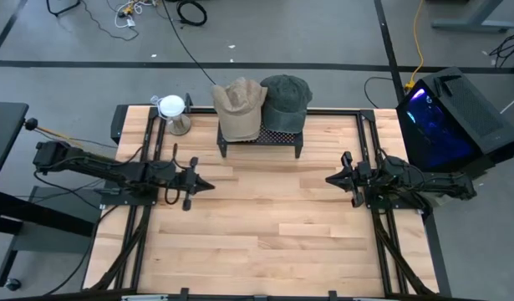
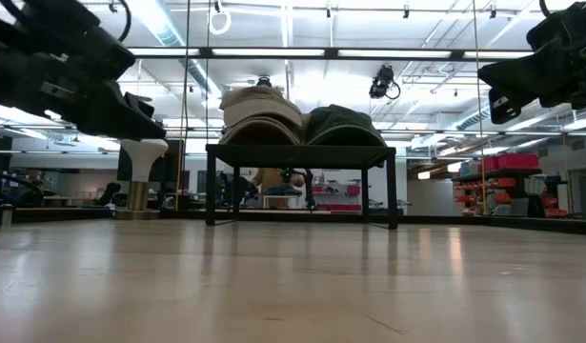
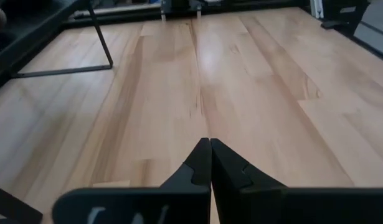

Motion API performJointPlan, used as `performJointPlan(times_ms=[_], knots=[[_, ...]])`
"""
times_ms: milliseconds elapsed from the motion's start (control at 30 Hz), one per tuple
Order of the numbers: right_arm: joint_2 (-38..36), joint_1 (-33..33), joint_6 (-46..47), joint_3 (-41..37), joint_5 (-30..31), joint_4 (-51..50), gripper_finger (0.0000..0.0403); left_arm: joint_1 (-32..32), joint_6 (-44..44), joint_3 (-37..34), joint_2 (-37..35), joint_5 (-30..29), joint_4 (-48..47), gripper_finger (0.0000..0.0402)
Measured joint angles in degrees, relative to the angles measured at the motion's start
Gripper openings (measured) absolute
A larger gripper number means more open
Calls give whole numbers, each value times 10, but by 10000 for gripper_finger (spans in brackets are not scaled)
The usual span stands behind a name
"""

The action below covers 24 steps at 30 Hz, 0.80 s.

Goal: Pick & Place hat
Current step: Return to Home Position

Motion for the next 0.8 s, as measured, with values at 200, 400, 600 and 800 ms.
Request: performJointPlan(times_ms=[200,400,600,800], knots=[[0,0,0,0,0,0,25,0,0,-37,-47,0,15,0],[0,0,0,0,0,0,25,0,3,-65,-64,14,48,0],[0,0,0,0,0,0,25,0,15,-65,-66,15,44,0],[0,0,0,0,0,0,25,4,35,-65,-123,14,-18,0]])
